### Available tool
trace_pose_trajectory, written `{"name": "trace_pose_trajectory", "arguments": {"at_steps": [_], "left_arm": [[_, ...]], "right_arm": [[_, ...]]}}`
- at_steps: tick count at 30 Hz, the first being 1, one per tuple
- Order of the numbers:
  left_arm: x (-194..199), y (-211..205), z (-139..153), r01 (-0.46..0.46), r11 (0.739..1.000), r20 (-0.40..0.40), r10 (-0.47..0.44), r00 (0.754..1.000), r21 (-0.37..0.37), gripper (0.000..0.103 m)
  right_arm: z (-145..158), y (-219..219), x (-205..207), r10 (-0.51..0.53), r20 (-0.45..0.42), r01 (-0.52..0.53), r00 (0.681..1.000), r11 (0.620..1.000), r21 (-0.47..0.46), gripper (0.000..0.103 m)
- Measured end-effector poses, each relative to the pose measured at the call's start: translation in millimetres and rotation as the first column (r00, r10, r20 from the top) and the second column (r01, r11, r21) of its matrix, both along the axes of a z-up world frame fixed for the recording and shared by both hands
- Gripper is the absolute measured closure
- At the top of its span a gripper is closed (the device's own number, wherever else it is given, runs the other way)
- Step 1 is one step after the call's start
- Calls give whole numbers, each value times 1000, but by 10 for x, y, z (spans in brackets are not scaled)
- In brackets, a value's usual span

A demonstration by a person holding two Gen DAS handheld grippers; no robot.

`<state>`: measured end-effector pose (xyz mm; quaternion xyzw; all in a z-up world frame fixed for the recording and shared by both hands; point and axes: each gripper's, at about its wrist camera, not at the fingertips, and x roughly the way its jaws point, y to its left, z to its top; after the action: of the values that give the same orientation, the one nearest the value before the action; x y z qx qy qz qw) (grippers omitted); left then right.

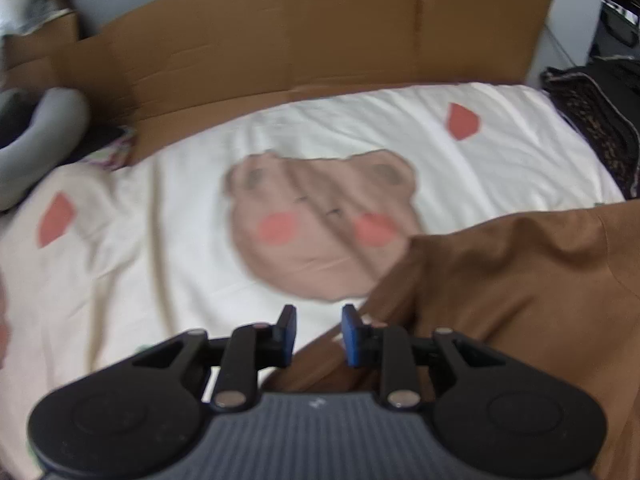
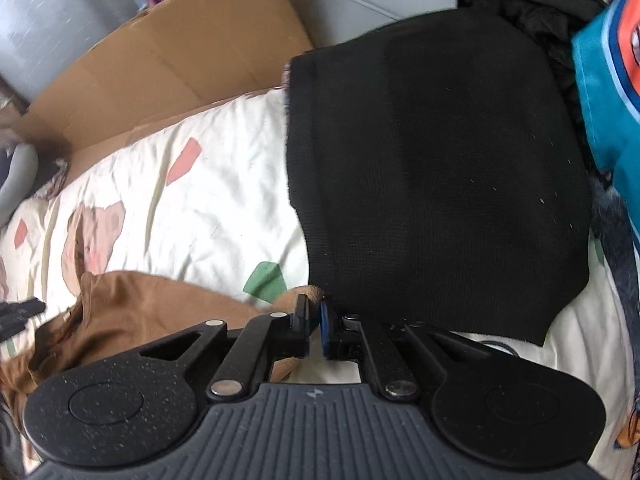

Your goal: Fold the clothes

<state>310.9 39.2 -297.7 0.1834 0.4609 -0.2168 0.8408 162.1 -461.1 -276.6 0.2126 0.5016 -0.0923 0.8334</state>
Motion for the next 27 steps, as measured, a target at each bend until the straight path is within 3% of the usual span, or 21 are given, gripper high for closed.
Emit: {"name": "trace_pose_trajectory", "arguments": {"at_steps": [8,15,27], "left_arm": [[-51,852,367,-100,992,36,98,995,82,77],[-110,1331,474,-168,978,37,165,986,121,77],[-385,1573,500,-33,976,-6,35,999,216,76]], "right_arm": [[87,84,29,5,26,-4,1000,1000,-15,96],[185,181,108,34,49,-33,998,999,-31,96],[114,415,257,110,44,-109,993,994,-28,96]]}}
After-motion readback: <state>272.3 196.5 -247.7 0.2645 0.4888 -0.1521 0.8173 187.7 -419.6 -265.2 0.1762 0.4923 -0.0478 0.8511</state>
